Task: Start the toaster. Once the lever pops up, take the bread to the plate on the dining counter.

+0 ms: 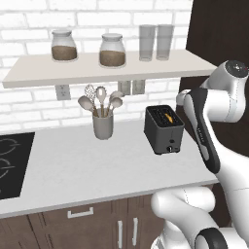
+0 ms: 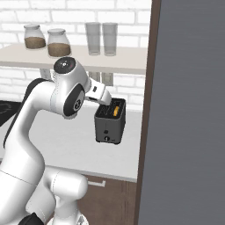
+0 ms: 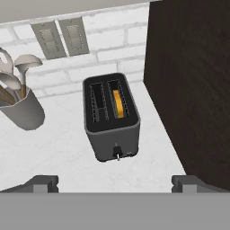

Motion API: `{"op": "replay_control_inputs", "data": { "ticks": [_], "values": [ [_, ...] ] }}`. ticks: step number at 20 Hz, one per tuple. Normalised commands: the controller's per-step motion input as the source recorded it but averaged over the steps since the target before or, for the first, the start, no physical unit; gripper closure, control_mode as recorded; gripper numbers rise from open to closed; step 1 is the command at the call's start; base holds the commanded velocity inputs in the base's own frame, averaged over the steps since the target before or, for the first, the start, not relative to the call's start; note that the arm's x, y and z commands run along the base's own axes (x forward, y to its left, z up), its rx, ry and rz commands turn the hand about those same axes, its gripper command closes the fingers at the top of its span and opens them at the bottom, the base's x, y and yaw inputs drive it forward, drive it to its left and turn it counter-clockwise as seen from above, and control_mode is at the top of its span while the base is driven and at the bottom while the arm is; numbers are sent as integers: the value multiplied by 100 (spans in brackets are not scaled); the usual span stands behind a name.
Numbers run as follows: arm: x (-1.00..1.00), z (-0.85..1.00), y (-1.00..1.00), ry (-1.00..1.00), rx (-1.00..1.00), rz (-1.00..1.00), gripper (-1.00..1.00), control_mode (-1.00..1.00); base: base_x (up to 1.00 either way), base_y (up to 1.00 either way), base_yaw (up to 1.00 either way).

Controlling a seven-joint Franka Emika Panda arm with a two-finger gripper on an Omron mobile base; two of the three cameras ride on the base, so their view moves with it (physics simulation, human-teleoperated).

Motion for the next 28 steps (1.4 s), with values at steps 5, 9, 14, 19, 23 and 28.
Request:
{"op": "replay_control_inputs", "data": {
  "ticks": [5, 9, 14, 19, 23, 28],
  "values": [
    [0, 0, 0, 0, 0, 0, -100, -100, 0, 0, 0],
    [0, 0, 0, 0, 0, 0, -100, -100, 0, 0, 0],
    [0, 0, 0, 0, 0, 0, -100, -100, 0, 0, 0],
    [0, 0, 0, 0, 0, 0, -100, -100, 0, 0, 0],
    [0, 0, 0, 0, 0, 0, -100, -100, 0, 0, 0],
    [0, 0, 0, 0, 0, 0, -100, -100, 0, 0, 0]
  ]
}}
